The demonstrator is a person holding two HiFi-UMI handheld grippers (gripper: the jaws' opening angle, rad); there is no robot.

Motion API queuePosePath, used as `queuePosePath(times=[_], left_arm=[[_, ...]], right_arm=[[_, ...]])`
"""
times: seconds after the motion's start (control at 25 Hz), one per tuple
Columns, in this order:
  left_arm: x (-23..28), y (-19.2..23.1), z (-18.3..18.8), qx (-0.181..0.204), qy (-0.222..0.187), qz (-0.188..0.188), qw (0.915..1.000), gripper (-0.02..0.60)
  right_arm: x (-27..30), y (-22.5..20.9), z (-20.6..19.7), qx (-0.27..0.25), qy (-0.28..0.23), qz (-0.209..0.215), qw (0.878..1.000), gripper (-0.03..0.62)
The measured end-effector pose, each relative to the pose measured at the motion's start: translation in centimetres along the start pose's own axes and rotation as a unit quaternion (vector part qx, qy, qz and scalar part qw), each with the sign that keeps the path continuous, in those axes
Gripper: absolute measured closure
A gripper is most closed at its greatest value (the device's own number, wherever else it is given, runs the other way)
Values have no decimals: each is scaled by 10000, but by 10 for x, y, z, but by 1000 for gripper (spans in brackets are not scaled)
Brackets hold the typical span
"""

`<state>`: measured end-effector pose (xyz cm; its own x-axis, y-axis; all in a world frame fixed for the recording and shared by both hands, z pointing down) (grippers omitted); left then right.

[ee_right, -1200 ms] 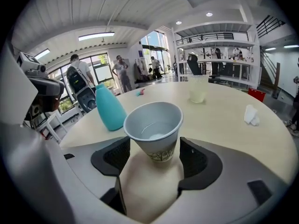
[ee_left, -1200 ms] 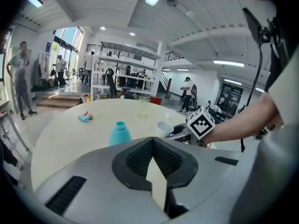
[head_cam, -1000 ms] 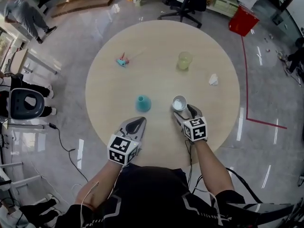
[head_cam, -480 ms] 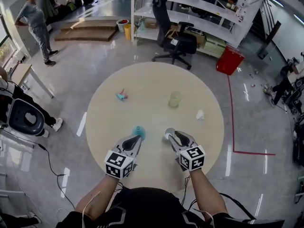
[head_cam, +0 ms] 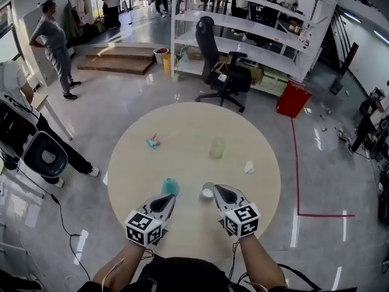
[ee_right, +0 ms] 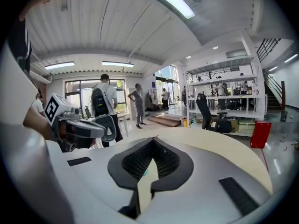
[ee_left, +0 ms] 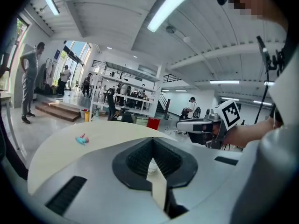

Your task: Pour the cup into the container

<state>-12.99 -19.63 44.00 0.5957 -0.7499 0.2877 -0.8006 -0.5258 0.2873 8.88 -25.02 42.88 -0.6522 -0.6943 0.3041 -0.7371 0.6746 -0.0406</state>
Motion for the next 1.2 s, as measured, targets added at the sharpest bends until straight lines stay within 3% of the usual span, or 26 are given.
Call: queuePosePath(times=[0.32, 0.44, 0.6, 0.8, 1.04, 1.2], left_arm=[[-26, -49, -16, 124, -71, 777, 9969, 581], [-46, -67, -24, -43, -98, 980, 9951, 581], [-62, -90, -39, -139, -155, 866, 9960, 581], [-106, -126, -68, -47, -299, 610, 9977, 581], [-193, -177, -124, -502, -575, 133, 9970, 581], [-231, -206, -148, -622, -567, 348, 9958, 581]], right_arm=[[-28, 0, -15, -26, -132, 560, 9983, 588], [-41, 15, -5, -286, -272, 692, 9968, 588], [-69, 35, 4, -409, -547, 588, 9959, 588], [-106, 81, -14, -363, -379, 522, 9973, 588], [-185, 170, -47, -518, -128, 567, 9970, 588], [-243, 210, -63, -528, -20, 489, 9974, 588]])
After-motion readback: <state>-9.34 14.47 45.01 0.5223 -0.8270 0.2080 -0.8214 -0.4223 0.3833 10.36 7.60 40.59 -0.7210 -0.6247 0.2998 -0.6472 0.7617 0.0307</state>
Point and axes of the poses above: the fingertips, and each gripper's own axes: x forward along the fingers, y to its left, z out of its top, the point moved 7 cm from there along -x, backward along the fingers, and after that the axes turned 2 degrees about -x, right-handed, at the moved point
